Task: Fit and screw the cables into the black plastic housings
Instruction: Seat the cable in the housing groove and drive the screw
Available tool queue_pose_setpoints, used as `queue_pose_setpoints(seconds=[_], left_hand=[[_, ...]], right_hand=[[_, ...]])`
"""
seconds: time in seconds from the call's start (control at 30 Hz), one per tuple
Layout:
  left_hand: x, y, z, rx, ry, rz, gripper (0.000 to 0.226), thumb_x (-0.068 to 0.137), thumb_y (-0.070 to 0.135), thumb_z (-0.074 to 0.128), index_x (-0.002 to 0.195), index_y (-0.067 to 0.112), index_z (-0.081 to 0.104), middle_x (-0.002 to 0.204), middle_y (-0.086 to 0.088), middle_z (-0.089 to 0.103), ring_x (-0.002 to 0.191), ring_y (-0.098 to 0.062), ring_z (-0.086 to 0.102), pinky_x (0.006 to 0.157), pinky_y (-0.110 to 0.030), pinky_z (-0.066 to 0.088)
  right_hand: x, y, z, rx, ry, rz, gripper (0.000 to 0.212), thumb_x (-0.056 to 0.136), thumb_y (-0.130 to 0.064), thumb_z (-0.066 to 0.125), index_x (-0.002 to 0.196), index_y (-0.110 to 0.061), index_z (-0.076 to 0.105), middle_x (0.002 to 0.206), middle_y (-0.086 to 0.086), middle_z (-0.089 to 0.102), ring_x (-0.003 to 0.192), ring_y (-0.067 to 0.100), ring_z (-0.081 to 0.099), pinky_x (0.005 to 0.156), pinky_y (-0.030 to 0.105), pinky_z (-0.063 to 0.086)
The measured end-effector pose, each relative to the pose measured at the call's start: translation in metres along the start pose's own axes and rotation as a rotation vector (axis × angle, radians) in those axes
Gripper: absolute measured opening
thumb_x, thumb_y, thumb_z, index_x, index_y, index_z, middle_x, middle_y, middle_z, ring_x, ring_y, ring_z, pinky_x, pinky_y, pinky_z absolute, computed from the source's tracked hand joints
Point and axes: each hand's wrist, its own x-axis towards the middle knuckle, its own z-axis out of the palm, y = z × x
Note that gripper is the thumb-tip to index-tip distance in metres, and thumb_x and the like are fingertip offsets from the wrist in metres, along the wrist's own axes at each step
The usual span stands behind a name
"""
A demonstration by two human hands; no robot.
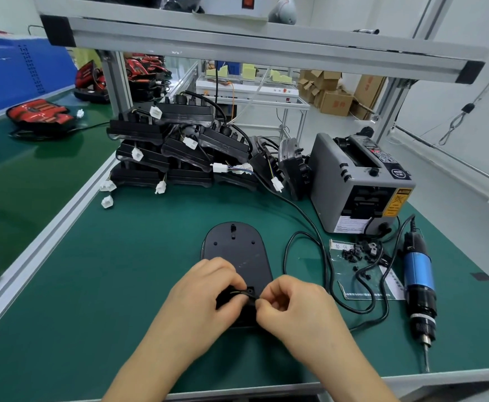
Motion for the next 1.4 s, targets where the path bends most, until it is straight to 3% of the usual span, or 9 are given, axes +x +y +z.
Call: queue_pose_setpoints(seconds=[0.13,0.23,0.6,0.7,0.83,0.97,1.07,1.2,1.4], left_hand=[[0.0,0.0,0.002,-0.036,0.022,-0.026,0.013,0.076,0.015,0.074,0.077,0.023,0.064,0.083,0.019,0.054,0.082,0.0,0.049,0.072,-0.016,0.04],[0.0,0.001,0.002,-0.062,0.032,-0.033,0.007,0.076,0.02,0.068,0.075,0.024,0.062,0.082,0.018,0.054,0.082,-0.001,0.05,0.071,-0.018,0.041],[0.003,-0.001,0.005,-0.134,0.041,-0.065,0.003,0.075,0.025,0.062,0.072,0.025,0.061,0.082,0.015,0.055,0.08,-0.005,0.052,0.07,-0.02,0.042],[0.002,-0.002,0.005,-0.157,0.042,-0.072,0.003,0.075,0.025,0.062,0.072,0.026,0.06,0.085,0.014,0.055,0.081,-0.005,0.053,0.07,-0.016,0.041],[0.001,-0.004,0.005,-0.206,0.047,-0.092,0.004,0.075,0.026,0.063,0.073,0.028,0.061,0.088,0.015,0.056,0.082,-0.007,0.054,0.07,-0.013,0.04],[0.001,-0.004,0.006,-0.278,0.051,-0.109,0.008,0.075,0.024,0.064,0.074,0.03,0.061,0.086,0.014,0.057,0.081,-0.011,0.055,0.069,-0.017,0.042],[0.001,-0.003,0.006,-0.319,0.042,-0.123,0.008,0.076,0.022,0.065,0.074,0.03,0.062,0.086,0.013,0.057,0.08,-0.012,0.055,0.07,-0.018,0.043],[0.003,-0.005,0.0,-0.343,-0.032,-0.134,0.014,0.082,0.012,0.07,0.08,0.026,0.066,0.09,0.014,0.059,0.088,-0.01,0.058,0.077,-0.018,0.044],[0.007,-0.005,-0.006,-0.23,-0.179,-0.179,0.016,0.087,0.027,0.066,0.103,0.028,0.069,0.109,0.026,0.051,0.106,0.005,0.05,0.093,-0.014,0.038]], right_hand=[[-0.003,-0.002,0.004,-0.128,0.099,-0.062,0.015,0.073,-0.045,0.058,0.066,-0.032,0.055,0.065,-0.02,0.06,0.068,-0.002,0.054,0.06,0.011,0.035],[-0.006,-0.006,0.006,-0.227,0.143,-0.109,0.016,0.076,-0.045,0.055,0.071,-0.03,0.054,0.068,-0.014,0.06,0.073,0.004,0.055,0.066,0.02,0.039],[-0.006,-0.008,0.014,-0.245,0.253,-0.152,0.019,0.085,-0.051,0.05,0.088,-0.033,0.055,0.086,-0.013,0.06,0.086,0.005,0.054,0.073,0.021,0.037],[-0.006,-0.009,0.015,-0.254,0.264,-0.19,0.017,0.084,-0.046,0.06,0.088,-0.03,0.061,0.084,-0.011,0.062,0.086,0.009,0.056,0.07,0.022,0.036],[-0.005,-0.004,0.014,-0.326,0.311,-0.272,0.024,0.065,-0.031,0.085,0.07,-0.022,0.063,0.065,-0.01,0.06,0.063,0.016,0.059,0.057,0.022,0.038],[0.002,0.002,0.008,-0.286,0.347,-0.337,0.029,0.067,-0.031,0.084,0.07,-0.017,0.06,0.069,-0.007,0.057,0.067,0.02,0.053,0.061,0.024,0.039],[0.008,0.001,0.001,-0.298,0.318,-0.358,0.026,0.067,-0.041,0.076,0.076,-0.019,0.067,0.078,-0.007,0.062,0.079,0.023,0.057,0.066,0.036,0.048],[0.014,-0.001,0.0,-0.234,0.224,-0.271,0.029,0.067,-0.052,0.063,0.077,-0.027,0.071,0.075,-0.016,0.065,0.086,0.016,0.054,0.075,0.034,0.04],[0.014,0.003,-0.001,-0.19,0.15,-0.283,0.01,0.082,-0.039,0.067,0.087,-0.032,0.07,0.083,-0.018,0.062,0.096,0.012,0.045,0.083,0.032,0.031]])
